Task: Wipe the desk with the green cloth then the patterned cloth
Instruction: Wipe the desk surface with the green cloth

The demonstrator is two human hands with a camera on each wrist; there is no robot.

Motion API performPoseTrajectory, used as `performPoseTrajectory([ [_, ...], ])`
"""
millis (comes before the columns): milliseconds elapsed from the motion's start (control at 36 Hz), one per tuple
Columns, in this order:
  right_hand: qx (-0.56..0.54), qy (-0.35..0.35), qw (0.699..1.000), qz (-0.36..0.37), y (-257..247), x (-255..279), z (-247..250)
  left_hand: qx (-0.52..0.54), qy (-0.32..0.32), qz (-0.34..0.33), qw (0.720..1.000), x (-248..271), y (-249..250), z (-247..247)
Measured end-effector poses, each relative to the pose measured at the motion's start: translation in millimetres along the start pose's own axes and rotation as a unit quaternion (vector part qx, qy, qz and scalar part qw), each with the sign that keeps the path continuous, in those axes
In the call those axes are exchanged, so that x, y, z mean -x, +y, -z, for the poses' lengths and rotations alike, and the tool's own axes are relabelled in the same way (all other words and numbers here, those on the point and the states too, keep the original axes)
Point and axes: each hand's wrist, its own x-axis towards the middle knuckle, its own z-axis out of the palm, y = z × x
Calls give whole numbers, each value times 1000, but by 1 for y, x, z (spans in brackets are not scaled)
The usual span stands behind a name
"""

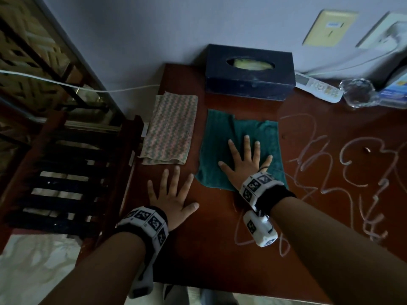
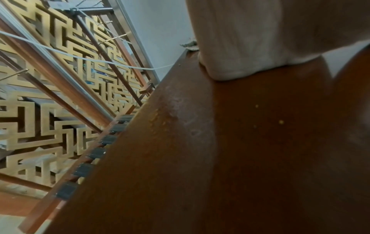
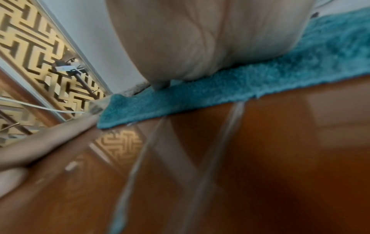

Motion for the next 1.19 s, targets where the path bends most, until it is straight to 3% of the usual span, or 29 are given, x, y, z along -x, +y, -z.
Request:
performPoseTrajectory([
  [222,23,78,997,-6,-10,15,-3,4,2,-2,1000,0,0,1],
  [444,-1,-18,1000,-20,-3,-21,17,0,-1,-12,1000,1,0,1],
  [722,14,-21,999,-44,-8,-56,36,-8,2,-19,1000,1,-2,0],
  [1194,-2,-14,999,-35,-13,18,-6,38,6,-11,999,3,1,3],
])
